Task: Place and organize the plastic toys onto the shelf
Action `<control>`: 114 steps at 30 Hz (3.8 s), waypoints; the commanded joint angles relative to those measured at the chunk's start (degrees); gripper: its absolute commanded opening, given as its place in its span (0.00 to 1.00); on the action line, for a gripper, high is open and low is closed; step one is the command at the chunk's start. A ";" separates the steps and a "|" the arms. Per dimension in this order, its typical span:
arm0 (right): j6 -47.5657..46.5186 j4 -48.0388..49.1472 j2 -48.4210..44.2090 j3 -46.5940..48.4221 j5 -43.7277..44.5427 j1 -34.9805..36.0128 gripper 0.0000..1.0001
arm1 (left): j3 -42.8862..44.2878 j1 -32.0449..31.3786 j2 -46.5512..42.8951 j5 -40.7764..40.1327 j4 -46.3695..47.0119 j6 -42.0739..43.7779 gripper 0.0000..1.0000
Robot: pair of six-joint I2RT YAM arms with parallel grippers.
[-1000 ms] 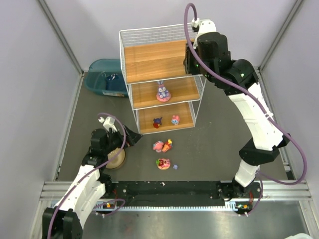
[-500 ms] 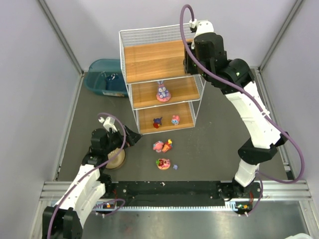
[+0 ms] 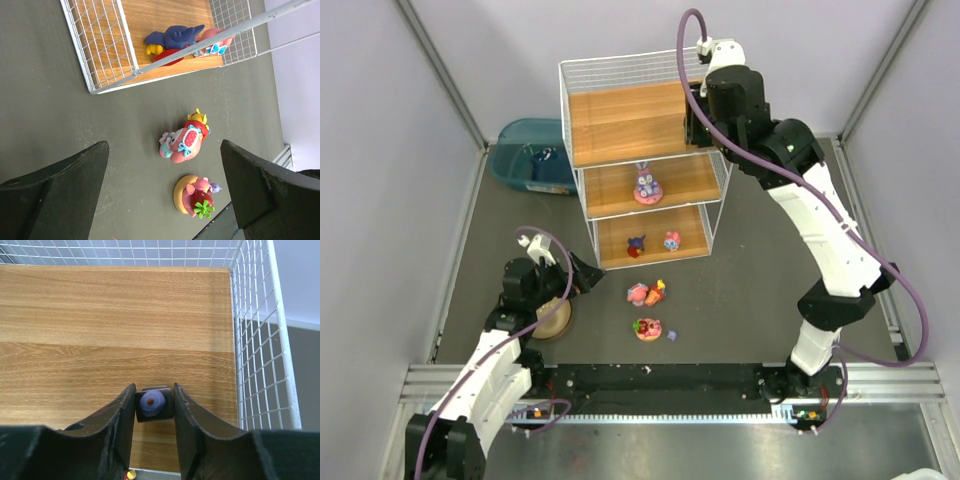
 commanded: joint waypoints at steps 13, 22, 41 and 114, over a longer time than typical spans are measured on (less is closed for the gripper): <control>0.37 1.88 -3.60 -4.47 -0.31 -0.64 0.58 | 0.70 -0.12 0.15 -0.22 2.29 0.75 0.99; 0.10 7.40 -8.43 -4.38 -0.05 -0.64 0.79 | 0.79 -0.12 -0.28 -0.04 2.12 0.31 0.99; -7.62 19.45 -26.27 -24.22 -1.30 13.31 0.80 | 0.87 -0.12 -4.76 -0.39 -2.01 -0.31 0.99; 65.59 22.80 -9.93 -86.73 -1.72 34.25 0.23 | -1.06 -0.21 -13.55 8.57 -9.75 2.07 0.99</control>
